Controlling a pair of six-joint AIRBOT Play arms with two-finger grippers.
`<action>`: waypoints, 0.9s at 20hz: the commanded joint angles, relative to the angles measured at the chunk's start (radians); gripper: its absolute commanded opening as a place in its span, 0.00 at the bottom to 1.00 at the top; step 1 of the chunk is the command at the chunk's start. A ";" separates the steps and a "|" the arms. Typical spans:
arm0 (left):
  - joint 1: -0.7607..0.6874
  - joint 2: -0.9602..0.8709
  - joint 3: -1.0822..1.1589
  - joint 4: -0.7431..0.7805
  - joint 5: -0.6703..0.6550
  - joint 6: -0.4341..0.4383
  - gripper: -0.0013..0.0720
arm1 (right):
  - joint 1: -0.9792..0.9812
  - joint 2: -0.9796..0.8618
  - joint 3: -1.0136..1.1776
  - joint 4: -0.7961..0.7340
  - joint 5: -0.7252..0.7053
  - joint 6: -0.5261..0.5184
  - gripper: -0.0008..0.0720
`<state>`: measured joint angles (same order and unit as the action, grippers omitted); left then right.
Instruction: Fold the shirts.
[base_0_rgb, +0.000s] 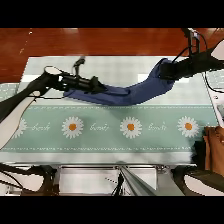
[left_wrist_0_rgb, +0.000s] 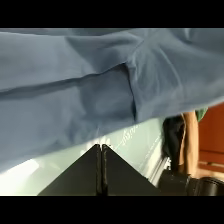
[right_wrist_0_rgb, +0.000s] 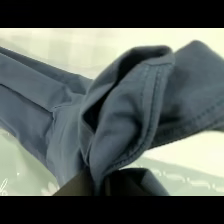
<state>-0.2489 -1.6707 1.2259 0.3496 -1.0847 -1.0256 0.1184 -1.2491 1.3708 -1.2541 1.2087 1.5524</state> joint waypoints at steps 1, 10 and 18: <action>-0.116 0.000 0.000 -0.002 0.087 -0.035 0.04 | 0.074 0.068 0.001 -0.108 0.024 0.103 0.06; -0.332 -0.052 -0.008 0.008 0.172 -0.109 0.04 | 0.172 0.226 0.001 -0.199 0.029 0.233 0.06; -0.333 -0.044 -0.007 0.004 0.279 -0.139 0.04 | 0.171 0.292 0.000 -0.274 0.164 0.166 0.06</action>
<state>-0.6121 -1.7443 1.2186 0.3325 -0.8345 -1.1572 0.2882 -0.9730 1.3708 -1.4708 1.3117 1.7691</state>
